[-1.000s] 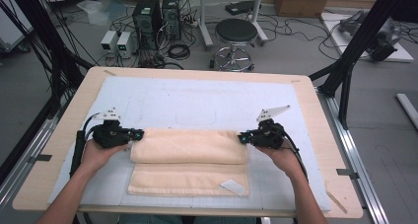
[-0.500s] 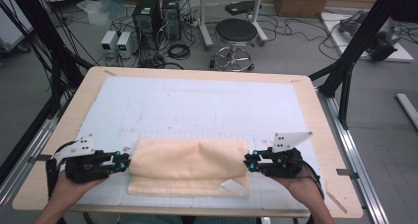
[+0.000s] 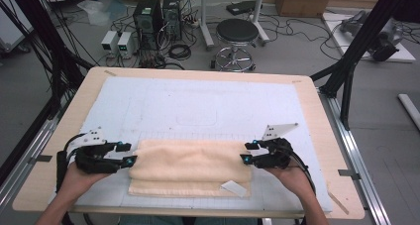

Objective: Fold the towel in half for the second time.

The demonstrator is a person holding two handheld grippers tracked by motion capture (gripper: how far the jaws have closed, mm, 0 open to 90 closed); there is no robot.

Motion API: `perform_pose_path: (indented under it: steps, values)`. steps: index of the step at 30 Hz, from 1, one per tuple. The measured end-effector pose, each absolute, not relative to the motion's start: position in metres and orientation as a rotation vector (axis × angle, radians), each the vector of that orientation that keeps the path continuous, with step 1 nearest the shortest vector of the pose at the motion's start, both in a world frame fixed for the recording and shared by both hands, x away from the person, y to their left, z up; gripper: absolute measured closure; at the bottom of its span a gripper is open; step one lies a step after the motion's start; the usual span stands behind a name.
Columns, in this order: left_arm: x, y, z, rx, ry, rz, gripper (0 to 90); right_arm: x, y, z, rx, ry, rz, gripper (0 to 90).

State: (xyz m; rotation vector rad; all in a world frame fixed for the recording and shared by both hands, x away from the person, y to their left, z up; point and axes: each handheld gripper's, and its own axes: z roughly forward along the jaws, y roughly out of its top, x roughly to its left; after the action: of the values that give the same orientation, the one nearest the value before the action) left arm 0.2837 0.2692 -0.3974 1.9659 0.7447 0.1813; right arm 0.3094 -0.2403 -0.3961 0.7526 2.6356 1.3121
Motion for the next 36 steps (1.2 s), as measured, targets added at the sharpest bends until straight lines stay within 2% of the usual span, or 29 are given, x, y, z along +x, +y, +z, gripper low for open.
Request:
perform_pose_path:
  steps: [3,5,7,10,13,15,17,20,22,30,32,36]
  values:
    - [0.296,0.261,-0.402,1.969,0.727,0.098,44.8,0.319,-0.235,-0.404,0.782,2.682,1.304,52.3]
    - [0.297,0.256,-0.406,1.983,0.698,0.056,65.4,0.321,-0.232,-0.407,0.765,2.729,1.306,63.8]
    - [0.295,0.255,-0.406,2.018,0.691,0.071,79.8,0.319,-0.23,-0.407,0.731,2.76,1.295,77.0]
    - [0.283,0.259,-0.402,2.02,0.657,0.076,82.7,0.309,-0.229,-0.4,0.662,2.779,1.318,82.1]
    - [0.262,0.266,-0.394,2.021,0.593,0.054,82.6,0.291,-0.228,-0.389,0.583,2.79,1.346,82.1]
    - [0.246,0.271,-0.39,2.023,0.544,-0.005,80.2,0.277,-0.229,-0.381,0.527,2.791,1.392,78.2]
    - [0.234,0.276,-0.389,2.029,0.529,-0.017,69.3,0.265,-0.231,-0.375,0.501,2.782,1.429,72.1]
    - [0.228,0.282,-0.387,2.014,0.534,-0.023,61.6,0.26,-0.235,-0.369,0.501,2.752,1.453,66.1]
    - [0.233,0.284,-0.387,2.011,0.554,0.0,58.2,0.263,-0.237,-0.368,0.535,2.738,1.45,62.9]
    - [0.281,0.259,-0.402,2.015,0.67,0.15,56.5,0.305,-0.231,-0.391,0.67,2.634,1.233,53.2]
    - [0.296,0.253,-0.408,2.034,0.715,0.205,55.3,0.315,-0.229,-0.397,0.679,2.614,1.198,52.5]
    - [0.317,0.245,-0.423,2.069,0.772,0.234,53.5,0.331,-0.222,-0.409,0.696,2.631,1.122,53.3]
